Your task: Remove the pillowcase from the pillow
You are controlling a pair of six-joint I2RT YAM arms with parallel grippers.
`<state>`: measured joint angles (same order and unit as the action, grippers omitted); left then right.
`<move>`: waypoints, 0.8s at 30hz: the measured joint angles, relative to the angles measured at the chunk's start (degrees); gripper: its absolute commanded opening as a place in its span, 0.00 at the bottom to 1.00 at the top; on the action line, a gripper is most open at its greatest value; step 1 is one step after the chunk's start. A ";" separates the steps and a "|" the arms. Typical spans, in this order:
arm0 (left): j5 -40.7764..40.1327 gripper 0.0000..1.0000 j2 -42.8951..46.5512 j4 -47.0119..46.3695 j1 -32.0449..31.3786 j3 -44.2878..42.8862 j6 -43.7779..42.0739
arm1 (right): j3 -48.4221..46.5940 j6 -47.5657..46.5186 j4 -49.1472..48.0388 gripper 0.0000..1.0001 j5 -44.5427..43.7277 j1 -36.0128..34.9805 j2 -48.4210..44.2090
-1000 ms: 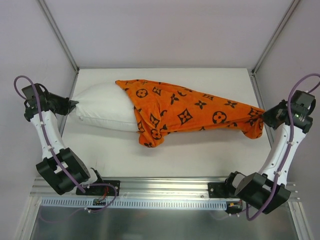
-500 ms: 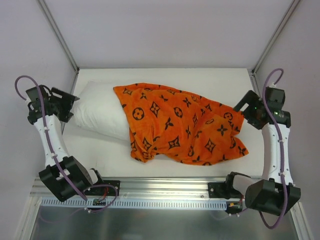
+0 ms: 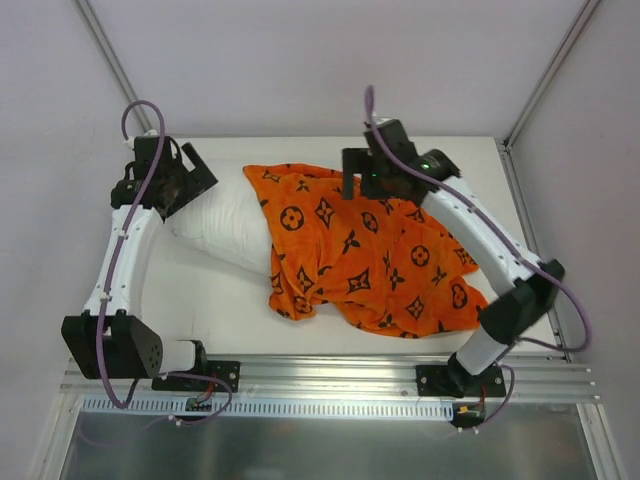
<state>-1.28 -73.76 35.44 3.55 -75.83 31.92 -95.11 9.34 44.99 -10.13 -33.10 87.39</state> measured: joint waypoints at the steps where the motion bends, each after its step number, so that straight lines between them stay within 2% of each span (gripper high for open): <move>1: -0.59 0.93 -0.90 0.02 -1.14 -0.17 -0.35 | -4.00 -0.59 1.64 0.96 -0.59 -2.29 4.31; 5: -2.21 0.94 -2.89 0.90 -2.64 -0.17 -1.07 | -20.17 -2.54 5.62 0.96 -1.55 -9.35 20.11; 8: -3.54 0.96 -2.54 1.31 -2.73 -0.17 -1.31 | -26.18 -2.99 7.56 0.99 -1.14 -12.11 26.49; 9: -3.89 0.99 -2.40 1.38 -2.75 -0.17 -1.42 | -27.10 -3.02 7.98 0.96 -0.90 -12.63 27.76; 12: -5.70 0.99 -1.84 2.51 -2.75 -0.24 -1.88 | -27.78 -3.23 8.74 0.58 -0.55 -12.87 29.49; 13: -6.56 0.99 -1.62 3.45 -2.75 -0.50 -2.12 | -27.76 -3.19 9.05 0.32 -0.63 -12.74 29.59; 16: -8.44 0.99 -0.96 6.05 -2.29 -2.38 -3.02 | -26.82 -2.49 8.87 0.01 -1.70 -12.37 29.20; 21: -11.74 0.98 1.53 8.50 -1.60 -7.10 -4.50 | -16.11 -1.16 5.44 0.01 -4.17 -11.80 23.50; 24: -12.31 0.97 2.08 8.74 -5.46 -10.69 -5.51 | -9.66 0.17 2.60 0.01 -4.68 -11.08 17.81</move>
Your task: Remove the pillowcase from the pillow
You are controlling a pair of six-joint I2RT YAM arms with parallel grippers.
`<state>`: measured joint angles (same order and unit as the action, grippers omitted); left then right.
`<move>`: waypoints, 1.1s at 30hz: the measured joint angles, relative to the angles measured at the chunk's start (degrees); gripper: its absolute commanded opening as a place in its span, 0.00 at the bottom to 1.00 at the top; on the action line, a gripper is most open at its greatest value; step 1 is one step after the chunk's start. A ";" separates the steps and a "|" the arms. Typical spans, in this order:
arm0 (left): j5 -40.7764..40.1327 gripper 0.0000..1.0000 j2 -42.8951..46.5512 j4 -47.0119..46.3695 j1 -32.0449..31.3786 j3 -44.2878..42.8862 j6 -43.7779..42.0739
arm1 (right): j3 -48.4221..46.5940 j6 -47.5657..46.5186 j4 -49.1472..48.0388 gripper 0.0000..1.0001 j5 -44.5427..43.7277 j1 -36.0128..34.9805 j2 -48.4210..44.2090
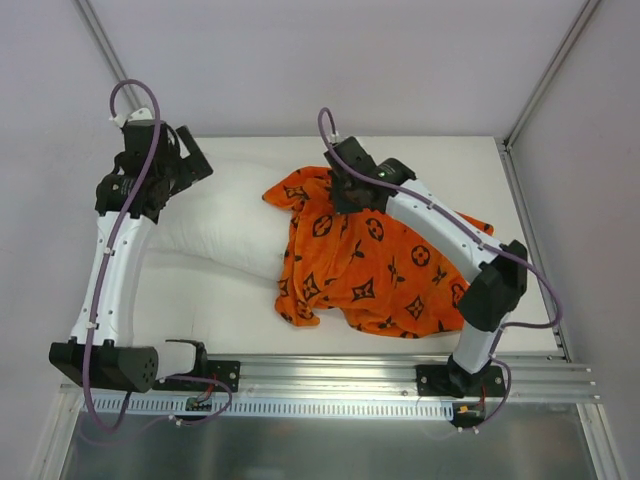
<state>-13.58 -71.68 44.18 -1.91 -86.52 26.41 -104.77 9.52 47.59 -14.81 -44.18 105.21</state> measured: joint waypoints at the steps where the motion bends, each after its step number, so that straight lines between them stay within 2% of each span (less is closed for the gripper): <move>1: 0.24 0.97 -0.48 -0.04 -1.51 -0.90 -0.17 | 1.60 0.63 -0.79 0.01 -0.24 0.31 -1.99; 5: 2.60 0.99 -4.98 -0.17 -6.38 -2.84 -0.52 | 7.10 3.02 -4.09 0.01 -1.07 1.60 -9.73; 8: 4.26 0.99 -11.80 -0.13 -9.55 -3.41 -0.59 | 10.99 4.63 -5.55 0.01 -0.85 3.02 -14.27; 13: 6.84 0.97 -22.84 -0.02 -13.46 -5.07 -1.73 | 14.49 5.92 -5.99 0.01 -0.79 5.05 -16.35; 14: 7.10 0.91 -24.72 -0.13 -13.92 -5.38 -1.88 | 15.04 6.03 -6.03 0.01 -0.76 5.31 -16.41; 16: 7.45 0.52 -27.26 -0.28 -14.21 -5.49 -1.75 | 16.13 6.32 -6.34 0.01 -0.72 5.77 -16.46; 17: 7.58 0.32 -27.89 -0.22 -14.16 -5.49 -1.57 | 16.70 6.36 -6.54 0.01 -0.61 5.99 -16.57; 18: 7.65 0.00 -28.24 -0.26 -14.14 -5.49 -1.31 | 17.33 6.38 -6.75 0.01 -0.39 6.32 -16.76; 24: 8.50 0.00 -27.10 -1.22 -12.83 -4.72 0.85 | 20.61 6.54 -7.45 0.01 2.25 10.84 -19.52; 28: 13.16 0.00 -21.64 -1.42 -5.66 -0.39 4.57 | 22.25 6.73 -6.95 0.01 6.34 19.04 -24.22; 33: 18.67 0.00 -12.68 1.51 3.17 0.20 6.86 | 22.27 7.41 -6.38 0.01 12.20 26.82 -30.36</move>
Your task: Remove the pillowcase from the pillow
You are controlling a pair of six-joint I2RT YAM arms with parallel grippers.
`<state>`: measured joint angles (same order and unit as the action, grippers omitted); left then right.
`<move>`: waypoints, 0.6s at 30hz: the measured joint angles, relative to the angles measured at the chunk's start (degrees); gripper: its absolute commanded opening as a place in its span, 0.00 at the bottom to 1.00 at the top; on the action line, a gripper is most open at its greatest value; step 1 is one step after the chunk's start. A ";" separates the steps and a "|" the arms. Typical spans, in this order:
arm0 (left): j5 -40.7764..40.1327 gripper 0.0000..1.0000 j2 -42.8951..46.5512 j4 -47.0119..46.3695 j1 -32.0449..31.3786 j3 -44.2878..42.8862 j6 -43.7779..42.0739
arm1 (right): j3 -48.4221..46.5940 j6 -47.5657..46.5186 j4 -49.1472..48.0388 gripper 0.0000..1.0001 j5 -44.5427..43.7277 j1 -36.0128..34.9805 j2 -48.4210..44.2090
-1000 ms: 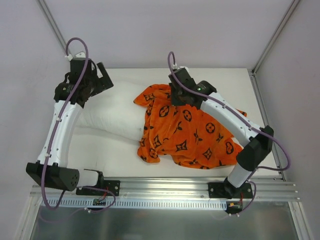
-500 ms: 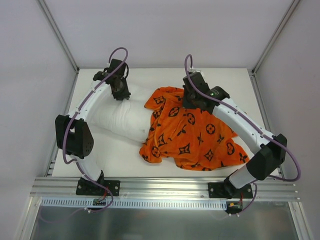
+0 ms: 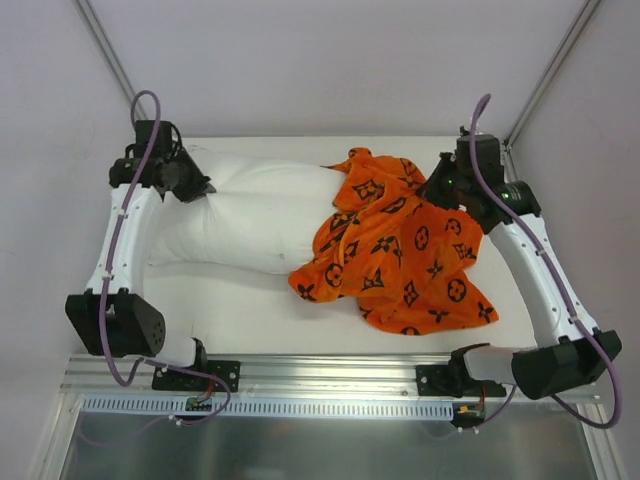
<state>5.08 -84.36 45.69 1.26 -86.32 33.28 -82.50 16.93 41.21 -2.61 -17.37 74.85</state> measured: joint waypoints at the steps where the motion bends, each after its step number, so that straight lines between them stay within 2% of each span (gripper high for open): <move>1: 1.38 0.00 1.81 0.70 1.36 -0.15 0.26 | 0.00 0.26 -0.02 0.01 0.96 1.07 -1.31; 6: 6.62 0.00 6.62 3.23 6.56 -3.39 0.66 | 0.00 1.42 1.01 0.01 1.92 4.90 -7.98; 10: 8.94 0.00 6.58 4.46 7.56 -4.04 0.79 | 1.42 2.82 1.49 0.01 1.64 8.55 -12.72; 11: 9.16 0.00 6.27 4.83 7.76 -4.04 0.72 | 2.03 2.47 1.68 0.01 -0.87 10.25 -13.60; 13: 6.34 0.00 5.25 5.18 9.88 -4.02 0.22 | 3.65 2.51 1.66 0.01 -5.84 18.45 -15.72; 15: 4.11 0.00 4.35 5.25 12.61 -3.96 0.13 | 4.68 2.51 2.05 0.01 -8.04 23.56 -16.85; 18: 1.22 0.00 3.30 5.07 14.75 -3.87 -0.07 | 5.03 2.25 1.92 0.01 -6.49 25.09 -16.94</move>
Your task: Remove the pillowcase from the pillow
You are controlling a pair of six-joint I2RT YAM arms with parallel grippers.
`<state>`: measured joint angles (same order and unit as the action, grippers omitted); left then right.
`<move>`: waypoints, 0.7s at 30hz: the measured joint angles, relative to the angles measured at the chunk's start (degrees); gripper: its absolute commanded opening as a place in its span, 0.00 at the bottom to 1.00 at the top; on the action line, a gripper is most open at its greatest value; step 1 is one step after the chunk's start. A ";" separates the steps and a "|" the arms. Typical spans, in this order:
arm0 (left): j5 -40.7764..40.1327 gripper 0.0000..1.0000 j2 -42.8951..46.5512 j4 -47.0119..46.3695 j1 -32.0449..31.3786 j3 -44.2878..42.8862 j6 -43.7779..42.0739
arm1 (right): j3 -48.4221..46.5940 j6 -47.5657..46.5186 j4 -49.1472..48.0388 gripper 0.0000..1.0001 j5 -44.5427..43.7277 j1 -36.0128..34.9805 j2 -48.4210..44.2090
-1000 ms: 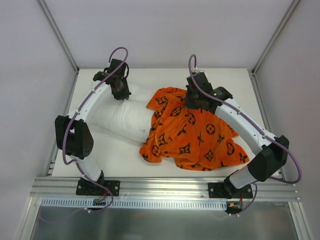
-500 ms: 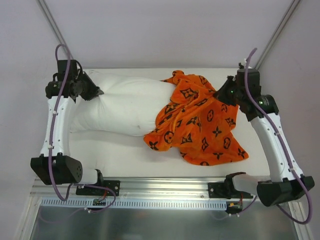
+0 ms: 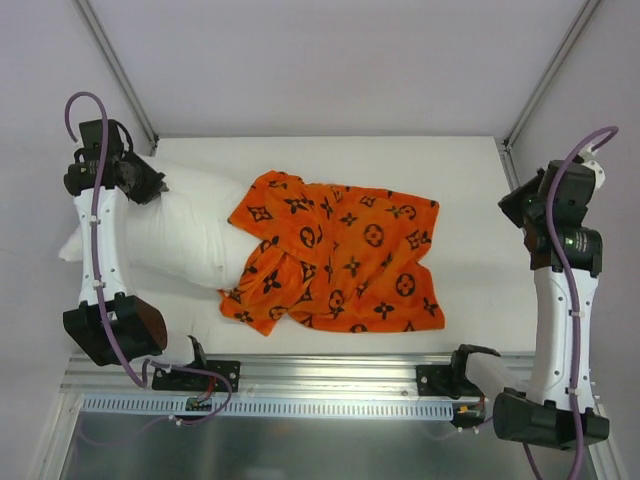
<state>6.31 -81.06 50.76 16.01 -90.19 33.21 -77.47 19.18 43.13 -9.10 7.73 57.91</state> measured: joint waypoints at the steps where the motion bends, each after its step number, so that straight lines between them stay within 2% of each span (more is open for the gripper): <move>1: -0.81 0.00 -0.15 -0.66 0.15 0.00 -0.02 | 0.04 -0.17 -0.50 0.01 2.10 -0.33 0.35; 2: -0.98 0.00 -0.22 -1.22 0.17 0.00 -0.02 | 0.09 -0.35 -1.29 0.03 3.76 -1.55 0.98; 3: -0.98 0.00 -0.24 -1.64 0.00 0.00 -0.02 | 0.09 -0.68 -1.97 0.11 5.25 -3.43 1.70; 4: -0.98 0.00 -0.26 -1.90 -0.46 0.02 -0.02 | 0.09 -1.36 -2.73 0.36 6.73 -6.16 2.82; 5: -1.03 0.00 -0.33 -2.14 -0.81 0.07 -0.02 | -0.17 -1.92 -3.15 0.56 8.15 -9.53 4.22; 7: -0.98 0.00 -0.37 -2.60 -1.44 0.24 -0.02 | -1.42 -4.24 -3.13 0.89 10.86 -16.02 8.52; 8: -0.96 0.00 -0.37 -2.82 -1.62 0.46 -0.02 | -2.25 -5.81 -2.71 0.94 12.33 -19.26 11.04; 10: -0.98 0.00 -0.39 -3.06 -1.75 0.90 -0.04 | -2.67 -8.41 -2.19 0.99 13.18 -24.13 15.47; 14: -1.18 0.00 -0.48 -3.19 -1.73 1.09 -0.33 | 2.47 -11.63 0.13 0.96 12.11 -32.24 20.79; 17: -1.20 0.00 -0.48 -3.21 -1.73 1.09 -0.42 | 8.13 -11.96 2.93 0.96 10.12 -34.93 22.97; 21: -1.18 0.00 -0.48 -3.32 -1.75 1.18 -0.42 | 9.33 -12.00 3.80 0.96 6.80 -37.27 28.96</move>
<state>5.13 -81.54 47.44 14.26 -89.01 32.80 -68.14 7.18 46.94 -2.31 -29.54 86.87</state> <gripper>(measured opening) 0.029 0.967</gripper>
